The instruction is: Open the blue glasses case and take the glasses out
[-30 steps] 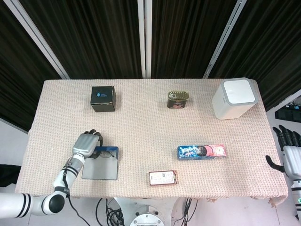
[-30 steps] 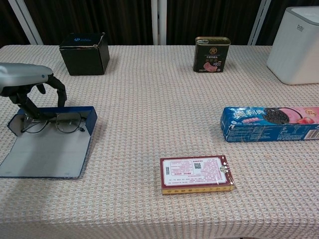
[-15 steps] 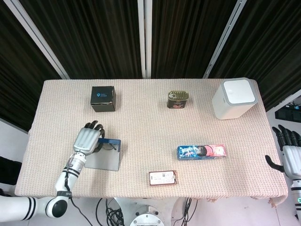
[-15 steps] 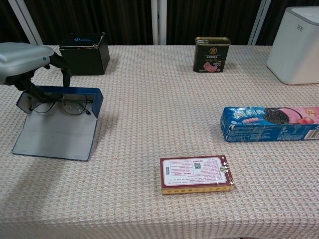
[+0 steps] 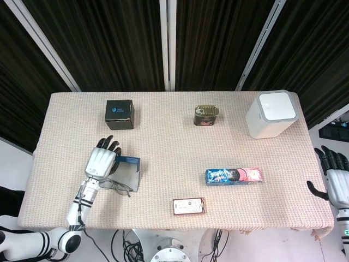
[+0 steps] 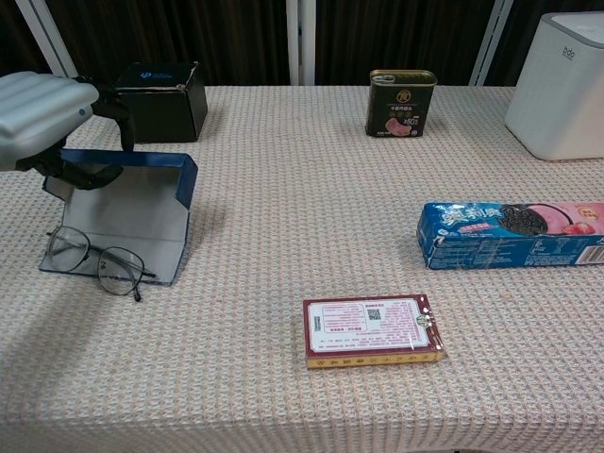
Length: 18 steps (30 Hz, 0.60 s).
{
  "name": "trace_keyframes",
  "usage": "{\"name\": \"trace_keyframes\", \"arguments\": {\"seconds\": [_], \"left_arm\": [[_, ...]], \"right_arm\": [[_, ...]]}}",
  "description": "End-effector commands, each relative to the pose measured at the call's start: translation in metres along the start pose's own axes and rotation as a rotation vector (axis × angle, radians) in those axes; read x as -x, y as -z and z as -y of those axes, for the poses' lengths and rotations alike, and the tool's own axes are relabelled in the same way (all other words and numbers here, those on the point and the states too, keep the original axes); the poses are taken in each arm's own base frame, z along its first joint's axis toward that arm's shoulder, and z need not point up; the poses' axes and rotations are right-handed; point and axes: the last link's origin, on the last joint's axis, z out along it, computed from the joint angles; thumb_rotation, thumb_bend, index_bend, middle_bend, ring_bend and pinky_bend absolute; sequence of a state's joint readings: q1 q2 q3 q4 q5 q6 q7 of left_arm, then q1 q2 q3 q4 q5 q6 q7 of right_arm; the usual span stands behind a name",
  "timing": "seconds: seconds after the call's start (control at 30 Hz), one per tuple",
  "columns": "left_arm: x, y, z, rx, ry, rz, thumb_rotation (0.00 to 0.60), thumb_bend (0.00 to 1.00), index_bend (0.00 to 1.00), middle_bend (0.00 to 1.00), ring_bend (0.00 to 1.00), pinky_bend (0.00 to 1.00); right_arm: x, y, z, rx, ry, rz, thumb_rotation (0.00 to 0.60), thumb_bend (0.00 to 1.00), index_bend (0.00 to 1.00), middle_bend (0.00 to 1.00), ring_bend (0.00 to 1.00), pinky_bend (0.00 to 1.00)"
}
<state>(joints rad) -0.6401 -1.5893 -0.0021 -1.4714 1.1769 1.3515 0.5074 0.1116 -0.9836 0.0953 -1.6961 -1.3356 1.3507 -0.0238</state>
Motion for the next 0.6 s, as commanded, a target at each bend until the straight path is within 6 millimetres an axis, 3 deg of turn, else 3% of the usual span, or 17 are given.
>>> {"name": "trace_keyframes", "arguments": {"seconds": [0.03, 0.4, 0.47, 0.5, 0.53, 0.6], "left_arm": [[0.004, -0.001, 0.001, -0.008, 0.005, 0.011, 0.6, 0.47, 0.59, 0.26, 0.11, 0.21], [0.008, -0.019, 0.01, -0.033, -0.01, 0.014, 0.6, 0.47, 0.57, 0.26, 0.11, 0.21], [0.01, -0.023, 0.011, -0.036, -0.012, 0.026, 0.6, 0.45, 0.48, 0.26, 0.11, 0.2], [0.011, -0.024, 0.011, -0.036, -0.014, 0.033, 0.6, 0.42, 0.38, 0.25, 0.11, 0.2], [0.011, -0.024, 0.011, -0.034, -0.017, 0.039, 0.6, 0.36, 0.27, 0.24, 0.11, 0.2], [0.011, -0.023, 0.011, -0.026, -0.022, 0.052, 0.6, 0.26, 0.13, 0.23, 0.1, 0.19]], "right_arm": [[0.0, 0.0, 0.0, 0.002, 0.0, 0.001, 0.6, 0.24, 0.0, 0.0, 0.0, 0.0], [0.003, -0.001, -0.002, 0.006, -0.001, 0.009, 0.6, 0.24, 0.0, 0.0, 0.0, 0.0], [0.002, -0.001, -0.002, 0.007, -0.002, 0.007, 0.6, 0.24, 0.0, 0.0, 0.0, 0.0], [0.002, -0.001, -0.003, 0.009, -0.003, 0.004, 0.6, 0.24, 0.0, 0.0, 0.0, 0.0], [0.002, -0.001, -0.003, 0.011, -0.003, 0.003, 0.6, 0.24, 0.0, 0.0, 0.0, 0.0], [0.001, -0.001, -0.004, 0.014, -0.004, 0.0, 0.6, 0.24, 0.0, 0.0, 0.0, 0.0]]}}
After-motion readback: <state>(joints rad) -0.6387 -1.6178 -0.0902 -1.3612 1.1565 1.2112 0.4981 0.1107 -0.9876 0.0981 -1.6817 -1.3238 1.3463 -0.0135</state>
